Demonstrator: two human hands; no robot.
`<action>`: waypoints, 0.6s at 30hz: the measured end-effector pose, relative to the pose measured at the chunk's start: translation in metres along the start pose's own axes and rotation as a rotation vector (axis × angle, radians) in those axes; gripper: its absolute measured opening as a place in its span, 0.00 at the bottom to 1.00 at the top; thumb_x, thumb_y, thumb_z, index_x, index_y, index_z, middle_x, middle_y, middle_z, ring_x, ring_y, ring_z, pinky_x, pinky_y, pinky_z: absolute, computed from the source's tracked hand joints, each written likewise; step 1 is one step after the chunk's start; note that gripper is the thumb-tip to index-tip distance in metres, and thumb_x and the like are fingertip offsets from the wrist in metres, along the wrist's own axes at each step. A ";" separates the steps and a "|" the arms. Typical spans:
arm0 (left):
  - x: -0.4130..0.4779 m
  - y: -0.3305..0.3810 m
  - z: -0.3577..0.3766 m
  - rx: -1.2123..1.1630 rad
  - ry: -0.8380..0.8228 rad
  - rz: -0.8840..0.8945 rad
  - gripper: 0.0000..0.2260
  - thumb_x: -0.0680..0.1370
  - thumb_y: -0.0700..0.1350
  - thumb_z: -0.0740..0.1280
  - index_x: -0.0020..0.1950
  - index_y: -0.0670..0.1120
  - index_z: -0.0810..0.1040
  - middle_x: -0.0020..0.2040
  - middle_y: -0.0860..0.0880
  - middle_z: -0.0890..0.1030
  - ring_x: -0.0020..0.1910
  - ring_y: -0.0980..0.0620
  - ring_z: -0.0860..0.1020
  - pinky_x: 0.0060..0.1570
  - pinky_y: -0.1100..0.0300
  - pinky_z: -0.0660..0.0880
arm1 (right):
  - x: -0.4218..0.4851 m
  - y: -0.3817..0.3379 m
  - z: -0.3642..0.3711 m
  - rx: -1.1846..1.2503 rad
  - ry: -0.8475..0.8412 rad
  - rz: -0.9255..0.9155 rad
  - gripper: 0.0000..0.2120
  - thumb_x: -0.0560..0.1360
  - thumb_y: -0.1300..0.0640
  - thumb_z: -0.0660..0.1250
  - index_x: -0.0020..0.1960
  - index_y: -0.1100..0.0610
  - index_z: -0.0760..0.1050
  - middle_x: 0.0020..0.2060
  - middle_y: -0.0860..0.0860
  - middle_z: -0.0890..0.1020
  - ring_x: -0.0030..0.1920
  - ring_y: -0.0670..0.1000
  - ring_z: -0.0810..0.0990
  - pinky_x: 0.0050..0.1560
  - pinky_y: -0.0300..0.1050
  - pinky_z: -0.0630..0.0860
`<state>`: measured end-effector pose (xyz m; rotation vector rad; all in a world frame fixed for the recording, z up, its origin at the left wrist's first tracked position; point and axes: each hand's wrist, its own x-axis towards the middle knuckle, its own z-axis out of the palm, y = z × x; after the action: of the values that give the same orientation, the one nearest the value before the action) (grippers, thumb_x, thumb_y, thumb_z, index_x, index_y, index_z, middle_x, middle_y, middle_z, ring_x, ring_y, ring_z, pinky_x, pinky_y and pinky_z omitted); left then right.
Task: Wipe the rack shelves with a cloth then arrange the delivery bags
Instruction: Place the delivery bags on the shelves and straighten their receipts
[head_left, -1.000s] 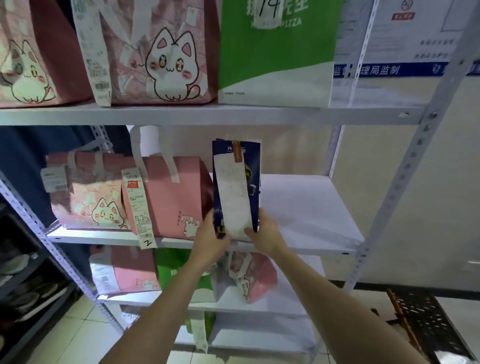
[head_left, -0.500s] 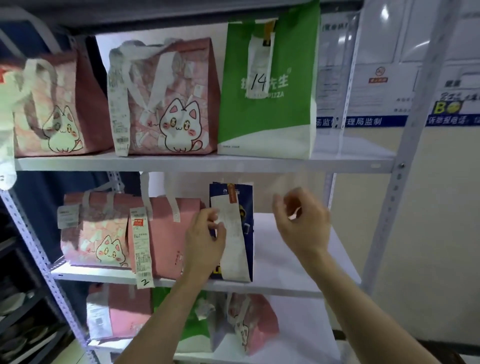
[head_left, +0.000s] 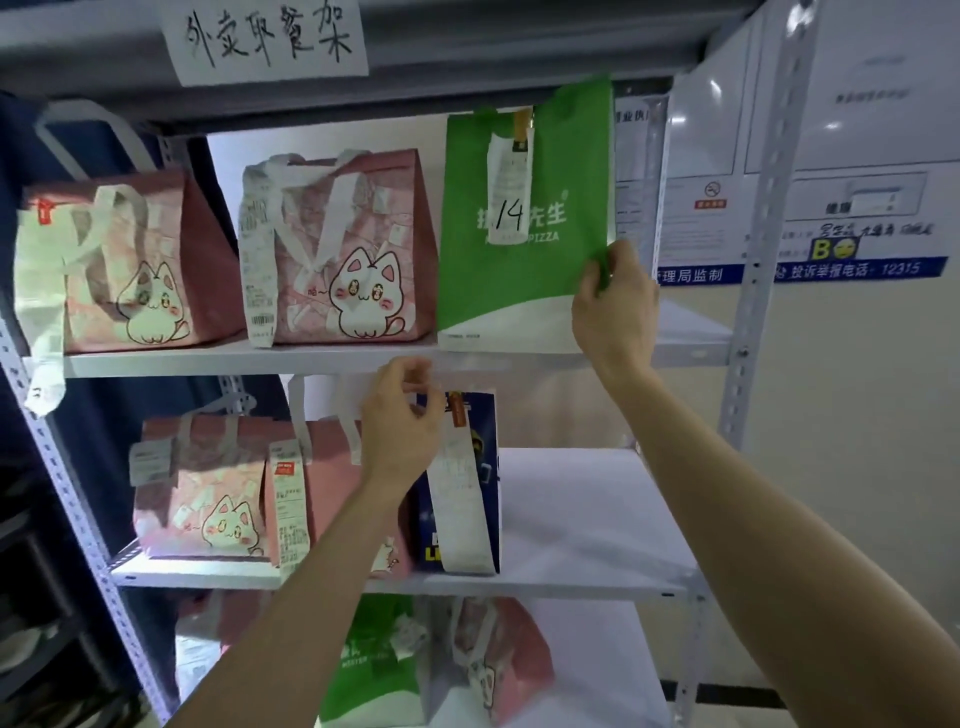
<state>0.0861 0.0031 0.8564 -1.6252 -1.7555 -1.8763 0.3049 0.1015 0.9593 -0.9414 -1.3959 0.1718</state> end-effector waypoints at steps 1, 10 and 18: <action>-0.002 0.005 -0.004 -0.039 -0.014 0.002 0.13 0.82 0.43 0.73 0.67 0.49 0.78 0.60 0.53 0.82 0.57 0.57 0.81 0.56 0.49 0.84 | -0.008 -0.005 -0.009 0.026 0.030 -0.009 0.05 0.84 0.56 0.59 0.50 0.56 0.69 0.36 0.49 0.76 0.38 0.52 0.75 0.35 0.53 0.70; -0.062 0.045 -0.038 -0.255 -0.278 -0.040 0.31 0.81 0.61 0.72 0.80 0.63 0.63 0.76 0.59 0.76 0.74 0.53 0.76 0.75 0.43 0.73 | -0.131 -0.030 -0.087 0.151 0.079 -0.099 0.03 0.85 0.61 0.60 0.58 0.57 0.72 0.37 0.44 0.78 0.30 0.42 0.71 0.29 0.39 0.63; -0.194 -0.012 -0.022 -0.117 -0.519 -0.156 0.27 0.84 0.54 0.69 0.81 0.61 0.62 0.66 0.72 0.75 0.62 0.68 0.78 0.71 0.55 0.73 | -0.269 0.051 -0.125 0.144 -0.043 0.147 0.15 0.84 0.67 0.60 0.60 0.49 0.76 0.43 0.37 0.79 0.36 0.42 0.74 0.37 0.31 0.68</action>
<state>0.1475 -0.1166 0.7150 -2.2383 -2.0374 -1.7532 0.3758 -0.0882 0.7372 -0.9245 -1.3349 0.4009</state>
